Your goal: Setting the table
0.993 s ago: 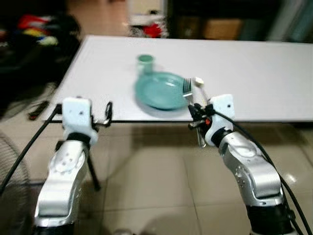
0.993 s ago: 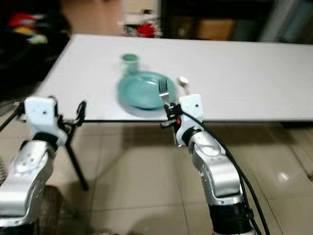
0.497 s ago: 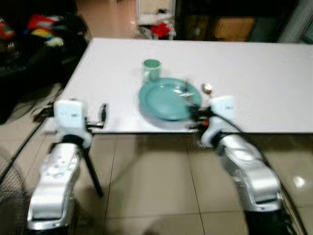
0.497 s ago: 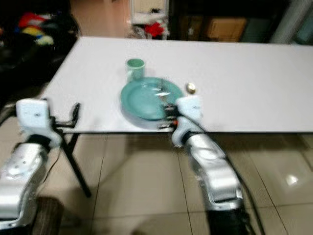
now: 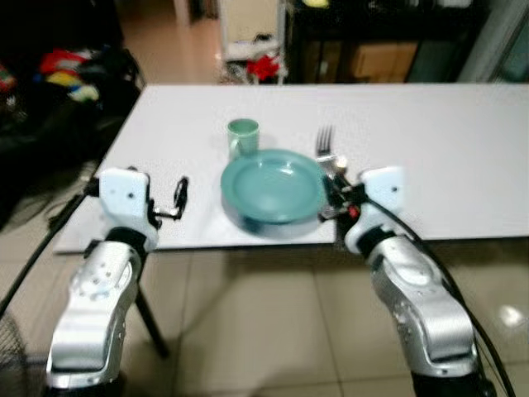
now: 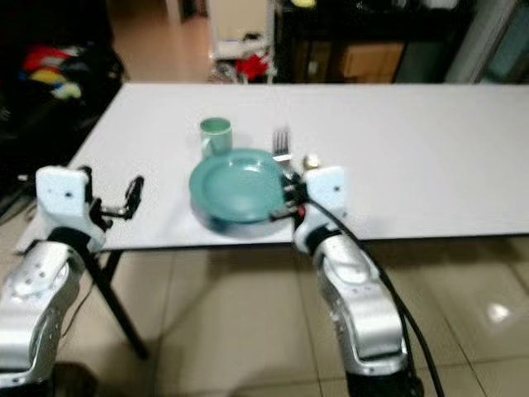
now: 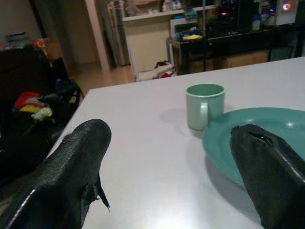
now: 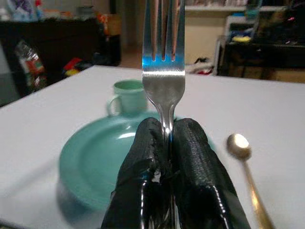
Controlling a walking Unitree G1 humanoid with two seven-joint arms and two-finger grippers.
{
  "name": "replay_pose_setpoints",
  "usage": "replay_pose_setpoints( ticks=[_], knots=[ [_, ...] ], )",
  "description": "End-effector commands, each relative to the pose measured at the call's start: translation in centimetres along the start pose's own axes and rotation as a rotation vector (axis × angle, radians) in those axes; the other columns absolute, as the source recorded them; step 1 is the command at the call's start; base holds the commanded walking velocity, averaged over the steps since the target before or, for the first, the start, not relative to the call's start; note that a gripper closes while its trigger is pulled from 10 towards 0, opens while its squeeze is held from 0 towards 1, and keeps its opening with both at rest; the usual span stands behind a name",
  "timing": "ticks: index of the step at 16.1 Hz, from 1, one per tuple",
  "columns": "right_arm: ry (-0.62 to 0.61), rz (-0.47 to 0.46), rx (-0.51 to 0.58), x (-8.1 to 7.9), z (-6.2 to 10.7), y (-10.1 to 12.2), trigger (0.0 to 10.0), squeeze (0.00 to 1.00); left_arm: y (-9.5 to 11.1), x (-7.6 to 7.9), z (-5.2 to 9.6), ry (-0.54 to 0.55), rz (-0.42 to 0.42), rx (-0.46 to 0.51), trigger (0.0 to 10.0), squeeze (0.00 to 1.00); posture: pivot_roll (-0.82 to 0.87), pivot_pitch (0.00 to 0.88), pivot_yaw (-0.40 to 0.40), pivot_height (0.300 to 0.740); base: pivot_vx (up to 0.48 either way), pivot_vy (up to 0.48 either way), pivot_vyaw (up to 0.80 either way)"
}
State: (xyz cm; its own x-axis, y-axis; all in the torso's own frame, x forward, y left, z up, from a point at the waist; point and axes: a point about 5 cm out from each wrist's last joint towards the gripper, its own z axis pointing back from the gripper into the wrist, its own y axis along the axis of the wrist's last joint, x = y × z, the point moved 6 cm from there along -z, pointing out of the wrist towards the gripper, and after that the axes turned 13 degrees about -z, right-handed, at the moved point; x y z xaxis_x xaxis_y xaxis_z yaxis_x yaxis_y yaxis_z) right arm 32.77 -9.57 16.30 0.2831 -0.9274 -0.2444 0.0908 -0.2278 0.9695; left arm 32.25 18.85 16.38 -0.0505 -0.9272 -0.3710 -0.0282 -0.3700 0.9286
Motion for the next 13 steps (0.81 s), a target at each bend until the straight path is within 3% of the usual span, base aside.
replay_pose_setpoints(
  ticks=[1,6,9,13],
  knots=[
    [-0.047,0.009,0.028,1.1,0.3,0.6,10.0,0.0,0.3,0.6,0.0,-0.028,0.001,0.005,10.0,0.0,0.07,0.0,0.048,0.74,0.341,0.0,0.0],
    [-0.137,-0.005,0.008,2.8,1.8,0.0,10.0,0.0,-0.3,1.3,-0.4,-0.06,0.015,-0.006,10.0,0.0,0.03,0.0,0.076,0.74,0.342,0.0,0.0],
    [-0.158,0.005,-0.049,3.9,2.2,-0.4,10.0,0.0,-1.1,2.6,0.5,-0.102,0.031,-0.017,10.0,0.0,0.03,0.0,0.063,0.74,0.341,0.0,0.0],
    [-0.167,0.003,-0.062,4.8,2.1,0.0,10.0,0.0,-2.7,1.3,1.8,-0.061,0.024,-0.059,10.0,0.0,0.04,0.0,0.029,0.74,0.341,0.0,0.0]
  ],
)
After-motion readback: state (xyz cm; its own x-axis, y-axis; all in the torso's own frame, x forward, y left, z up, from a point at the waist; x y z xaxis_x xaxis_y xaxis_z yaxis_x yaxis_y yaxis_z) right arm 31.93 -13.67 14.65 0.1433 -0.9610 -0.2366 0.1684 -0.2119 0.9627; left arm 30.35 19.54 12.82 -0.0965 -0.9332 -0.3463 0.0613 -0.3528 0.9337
